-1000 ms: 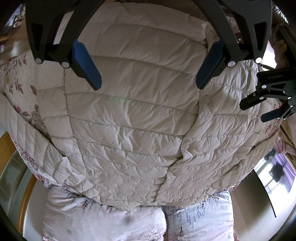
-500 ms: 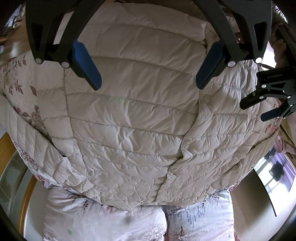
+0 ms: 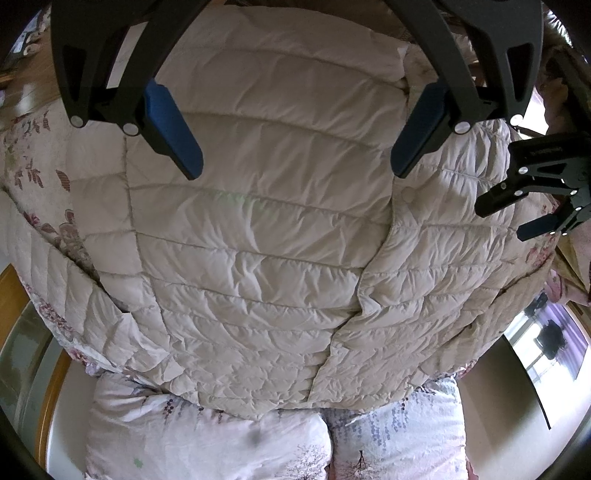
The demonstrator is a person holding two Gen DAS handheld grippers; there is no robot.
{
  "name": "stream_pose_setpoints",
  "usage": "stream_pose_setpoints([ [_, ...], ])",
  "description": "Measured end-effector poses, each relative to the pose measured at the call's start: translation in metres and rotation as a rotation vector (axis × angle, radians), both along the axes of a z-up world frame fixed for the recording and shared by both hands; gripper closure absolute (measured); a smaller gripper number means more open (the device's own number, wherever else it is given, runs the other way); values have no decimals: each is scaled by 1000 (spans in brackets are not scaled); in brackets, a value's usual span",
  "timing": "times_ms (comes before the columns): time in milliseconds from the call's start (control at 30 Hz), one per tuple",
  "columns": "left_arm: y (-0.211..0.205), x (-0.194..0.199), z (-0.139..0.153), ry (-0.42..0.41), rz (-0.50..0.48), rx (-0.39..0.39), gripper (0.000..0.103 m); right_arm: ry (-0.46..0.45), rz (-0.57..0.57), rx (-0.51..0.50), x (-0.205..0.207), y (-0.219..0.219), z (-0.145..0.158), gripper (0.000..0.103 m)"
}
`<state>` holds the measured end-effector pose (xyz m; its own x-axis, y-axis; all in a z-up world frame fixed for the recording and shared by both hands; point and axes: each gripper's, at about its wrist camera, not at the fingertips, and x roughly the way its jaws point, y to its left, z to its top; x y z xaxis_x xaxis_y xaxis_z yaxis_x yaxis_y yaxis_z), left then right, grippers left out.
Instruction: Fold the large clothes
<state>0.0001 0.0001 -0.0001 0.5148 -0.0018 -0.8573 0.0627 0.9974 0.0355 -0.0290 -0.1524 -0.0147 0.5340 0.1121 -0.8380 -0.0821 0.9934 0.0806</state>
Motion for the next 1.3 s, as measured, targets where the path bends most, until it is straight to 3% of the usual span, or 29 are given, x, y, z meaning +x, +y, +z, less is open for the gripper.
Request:
stream_pose_setpoints([
  [367, 0, 0, 0, -1, -1, 1, 1, 1, -11, 23, 2, -2, 1, 2],
  [633, 3, 11, -1, 15, -30, -30, 1, -101, -125, 177, 12, -55, 9, 2],
  [900, 8, 24, 7, -24, -50, -59, 1, -222, -535, 393, 16, -188, 0, 2],
  [1067, 14, 39, 8, -32, -35, -74, 1, -241, -868, 643, -3, -291, -31, 28],
  [1133, 21, 47, 7, -27, -23, -123, 1, -241, -983, 744, -14, -326, -47, 45],
  [1300, 37, 62, 5, -47, 13, -237, 1, -311, -1151, 805, -34, -380, -64, 53],
])
